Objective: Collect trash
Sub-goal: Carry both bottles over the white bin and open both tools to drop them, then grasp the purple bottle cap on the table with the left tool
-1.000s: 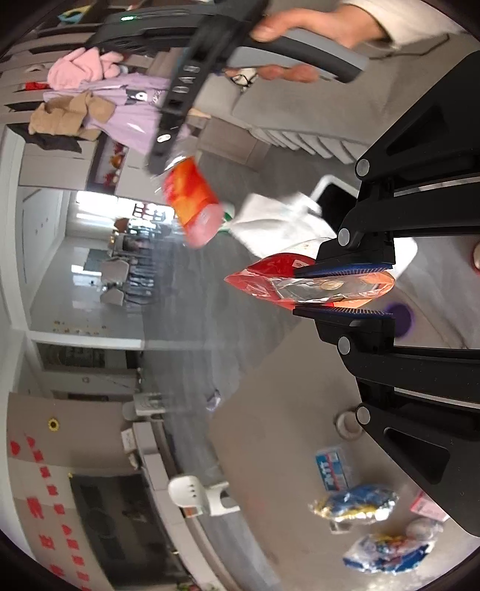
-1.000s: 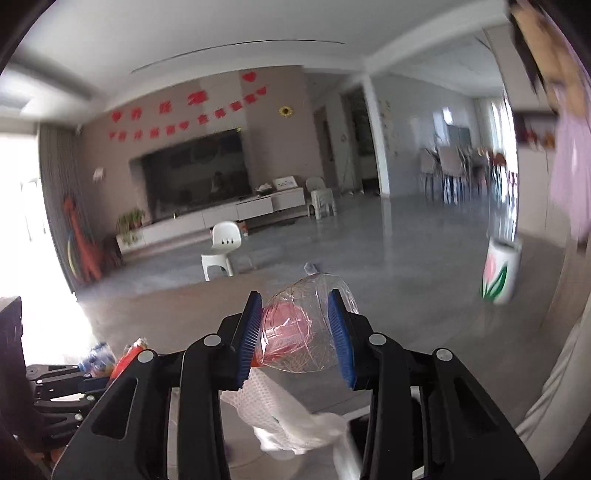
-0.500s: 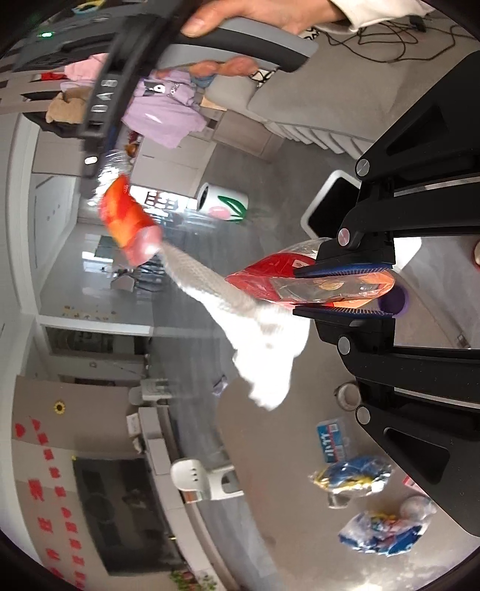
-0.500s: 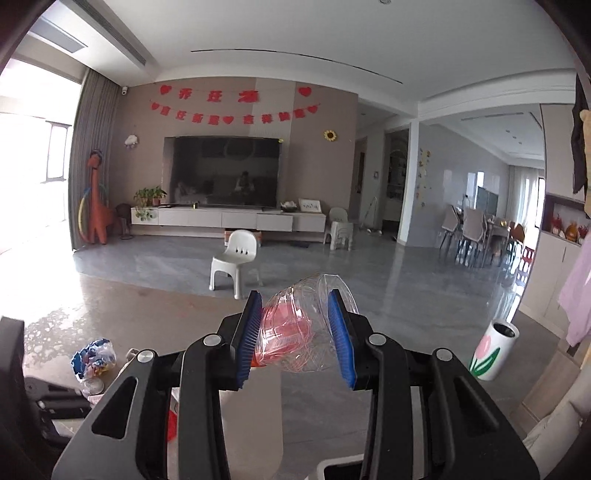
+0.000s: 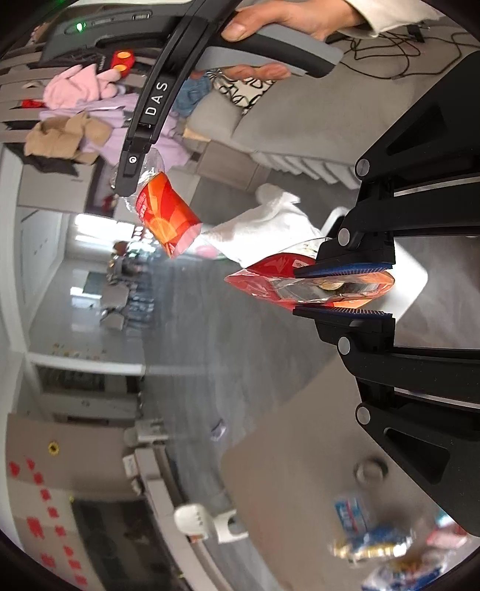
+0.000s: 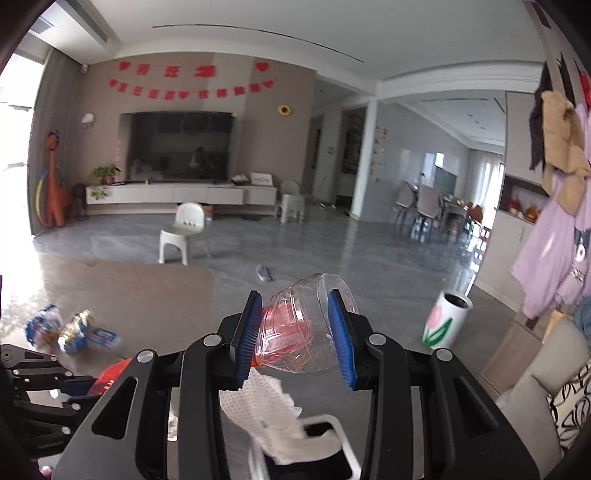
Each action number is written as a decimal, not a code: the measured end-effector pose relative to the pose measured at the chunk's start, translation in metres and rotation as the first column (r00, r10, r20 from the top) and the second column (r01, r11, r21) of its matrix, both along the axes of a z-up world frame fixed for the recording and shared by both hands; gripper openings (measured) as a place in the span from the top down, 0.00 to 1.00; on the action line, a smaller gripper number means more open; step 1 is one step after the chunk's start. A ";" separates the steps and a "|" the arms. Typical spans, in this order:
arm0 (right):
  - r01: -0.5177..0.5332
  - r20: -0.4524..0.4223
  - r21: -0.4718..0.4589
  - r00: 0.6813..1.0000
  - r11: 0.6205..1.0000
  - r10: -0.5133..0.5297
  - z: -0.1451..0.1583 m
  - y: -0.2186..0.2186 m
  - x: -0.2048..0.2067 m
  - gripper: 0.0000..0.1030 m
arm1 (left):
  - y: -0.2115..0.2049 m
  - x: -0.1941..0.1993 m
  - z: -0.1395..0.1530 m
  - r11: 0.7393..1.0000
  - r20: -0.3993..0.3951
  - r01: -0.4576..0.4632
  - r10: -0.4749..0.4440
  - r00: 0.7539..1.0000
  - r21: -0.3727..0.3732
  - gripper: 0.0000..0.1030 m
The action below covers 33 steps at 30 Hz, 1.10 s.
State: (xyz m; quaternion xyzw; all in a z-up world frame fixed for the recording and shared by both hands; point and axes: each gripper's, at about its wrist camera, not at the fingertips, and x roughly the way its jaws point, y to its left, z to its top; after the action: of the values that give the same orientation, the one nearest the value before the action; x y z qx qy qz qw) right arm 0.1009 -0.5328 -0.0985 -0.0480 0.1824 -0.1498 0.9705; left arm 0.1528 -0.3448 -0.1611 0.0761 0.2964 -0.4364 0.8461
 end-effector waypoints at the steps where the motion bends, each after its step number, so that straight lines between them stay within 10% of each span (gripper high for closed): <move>1: 0.011 -0.006 -0.002 1.000 1.000 -0.011 -0.006 -0.006 0.000 0.63 | -0.015 0.001 -0.008 1.000 -0.010 0.015 -0.015 1.000 0.008 0.86; 17: 0.178 -0.040 0.163 0.984 0.970 -0.174 -0.161 -0.091 -0.001 0.63 | -0.151 0.027 -0.150 0.976 -0.183 0.144 -0.113 0.977 0.164 0.84; 19: 0.194 -0.069 0.147 0.980 0.970 -0.185 -0.180 -0.092 0.005 0.62 | -0.160 0.031 -0.166 0.972 -0.207 0.145 -0.105 0.973 0.187 0.70; 21: 0.201 -0.086 0.152 0.978 0.968 -0.189 -0.196 -0.094 0.007 0.62 | -0.164 0.033 -0.177 0.967 -0.206 0.108 -0.059 0.977 0.232 0.05; 33: 0.190 -0.136 0.158 0.976 0.969 -0.170 -0.218 -0.106 0.011 0.53 | -0.150 0.021 -0.172 0.971 -0.031 -0.032 0.041 0.999 0.237 0.05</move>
State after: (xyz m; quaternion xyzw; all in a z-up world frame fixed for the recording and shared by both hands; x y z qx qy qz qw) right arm 0.1122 -0.6389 -0.3165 0.0429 0.2567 -0.2181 0.9406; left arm 0.1737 -0.4949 -0.3328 0.1630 0.3625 -0.3837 0.8335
